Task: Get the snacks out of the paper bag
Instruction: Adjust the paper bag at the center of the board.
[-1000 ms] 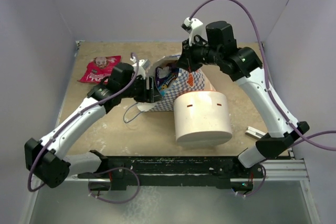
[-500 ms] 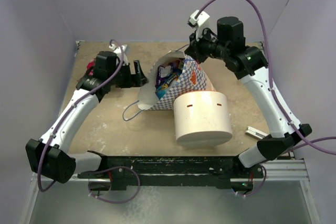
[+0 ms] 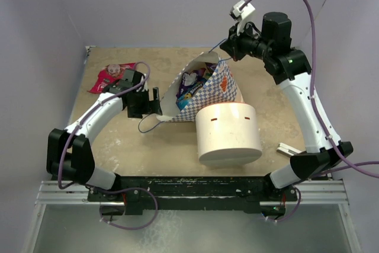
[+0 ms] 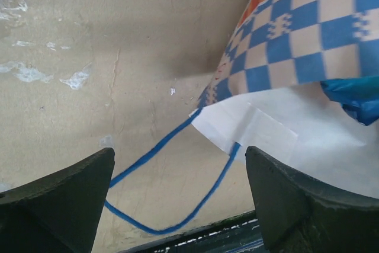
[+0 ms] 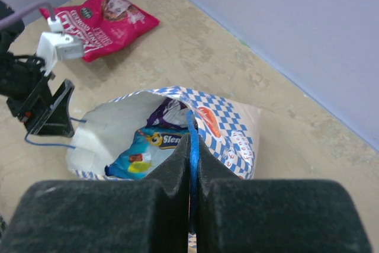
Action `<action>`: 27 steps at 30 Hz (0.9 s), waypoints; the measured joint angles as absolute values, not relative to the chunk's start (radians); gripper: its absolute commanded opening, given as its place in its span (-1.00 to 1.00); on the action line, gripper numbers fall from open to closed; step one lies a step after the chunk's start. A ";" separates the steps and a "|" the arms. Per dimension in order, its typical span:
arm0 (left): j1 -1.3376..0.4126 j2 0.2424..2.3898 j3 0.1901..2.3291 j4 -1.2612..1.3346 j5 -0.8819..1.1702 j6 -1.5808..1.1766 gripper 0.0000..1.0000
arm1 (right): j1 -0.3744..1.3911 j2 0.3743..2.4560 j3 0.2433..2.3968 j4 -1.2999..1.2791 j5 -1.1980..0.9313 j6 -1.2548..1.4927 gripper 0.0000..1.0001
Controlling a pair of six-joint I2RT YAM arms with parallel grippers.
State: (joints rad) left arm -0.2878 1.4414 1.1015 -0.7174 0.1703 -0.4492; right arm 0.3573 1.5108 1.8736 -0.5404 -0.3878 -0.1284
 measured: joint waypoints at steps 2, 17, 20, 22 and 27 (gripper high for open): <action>-0.285 1.470 1.102 -0.727 0.180 -0.448 0.78 | 0.337 1.518 1.878 -0.529 -0.388 -0.116 -1.00; -0.282 1.626 1.374 -0.821 0.310 -0.418 -1.00 | 0.262 1.670 1.990 -0.383 -0.352 -0.073 -1.00; -0.282 1.673 1.533 -0.833 0.374 -0.439 -1.00 | 0.257 1.734 2.056 -0.362 -0.274 -0.081 -1.00; -0.282 1.705 1.620 -0.828 0.410 -0.459 -1.00 | 0.243 1.813 2.144 -0.367 -0.239 -0.090 -1.00; -0.283 1.780 1.793 -0.814 0.495 -0.525 -1.00 | 0.207 1.984 2.322 -0.369 -0.236 -0.106 -1.00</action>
State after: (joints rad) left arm -0.2829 1.7798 1.7931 -0.8139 0.4950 -0.5247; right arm 0.2073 1.9842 2.3219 -0.3695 -0.2363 -0.1062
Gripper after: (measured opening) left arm 0.009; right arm 0.004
